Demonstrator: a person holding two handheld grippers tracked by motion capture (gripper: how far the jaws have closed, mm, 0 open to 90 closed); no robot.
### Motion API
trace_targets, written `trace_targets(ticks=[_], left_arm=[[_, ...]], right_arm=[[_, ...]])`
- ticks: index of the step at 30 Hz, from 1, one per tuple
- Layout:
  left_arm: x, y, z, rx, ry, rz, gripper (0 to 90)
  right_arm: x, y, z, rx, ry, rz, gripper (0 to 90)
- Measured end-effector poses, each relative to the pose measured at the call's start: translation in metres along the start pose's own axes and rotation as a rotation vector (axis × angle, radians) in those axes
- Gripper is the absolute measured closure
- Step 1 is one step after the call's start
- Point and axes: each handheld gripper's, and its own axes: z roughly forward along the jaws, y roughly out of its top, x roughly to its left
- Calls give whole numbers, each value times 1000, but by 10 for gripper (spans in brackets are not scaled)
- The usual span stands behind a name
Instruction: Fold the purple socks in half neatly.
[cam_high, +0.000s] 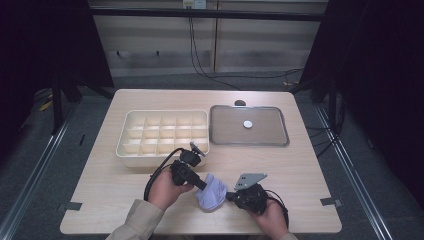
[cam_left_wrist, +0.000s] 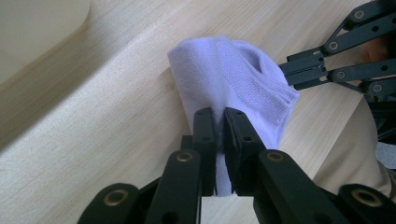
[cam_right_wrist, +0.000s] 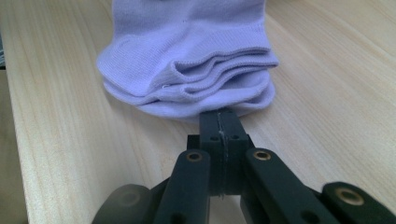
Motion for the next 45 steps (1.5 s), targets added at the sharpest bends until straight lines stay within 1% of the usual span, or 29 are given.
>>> trace_targets(ticks=[3, 4, 5, 8, 9, 10, 12, 14, 16, 27, 31, 34, 35, 39, 40, 42, 45], left_arm=[[-3, 2, 0, 9, 17, 2, 834], [-4, 2, 1, 8, 12, 4, 834], [-5, 3, 1, 13, 14, 15, 835], [-8, 5, 1, 9, 19, 17, 835], [-9, 6, 1, 13, 20, 30, 835], [-10, 6, 1, 16, 21, 30, 836], [-11, 7, 1, 14, 17, 33, 836], [-12, 7, 2, 11, 16, 26, 836], [-13, 8, 1, 13, 15, 34, 836], [-21, 11, 2, 7, 11, 50, 840], [-22, 12, 4, 7, 8, 59, 840], [-23, 12, 5, 6, 8, 54, 841], [-23, 12, 5, 8, 6, 60, 841], [-26, 13, 6, 8, 7, 62, 841], [-25, 13, 7, 9, 2, 71, 841], [-27, 13, 8, 3, 4, 65, 842], [-28, 14, 9, 6, -1, 69, 842]], right_arm=[[0, 0, 0, -1, 1, -1, 899], [0, 0, 0, -2, 2, 0, 899], [0, 0, 0, -2, 4, 4, 899], [1, 1, 1, -2, 8, 5, 899], [1, 1, 1, -2, 8, 5, 899], [1, 1, 1, 0, 8, 4, 899], [1, 1, 1, -3, 8, 1, 899], [1, 1, 1, -3, 9, 3, 899], [1, 1, 2, -5, 10, 4, 899], [0, 1, 3, -12, 15, 7, 900], [0, 2, 4, -14, 15, 1, 900], [1, 2, 4, -14, 14, 2, 900], [1, 2, 4, -14, 14, 2, 900], [1, 2, 5, -16, 15, -1, 899], [1, 2, 5, -16, 15, -1, 899], [1, 2, 5, -15, 16, -2, 899], [2, 3, 5, -14, 16, 1, 900]])
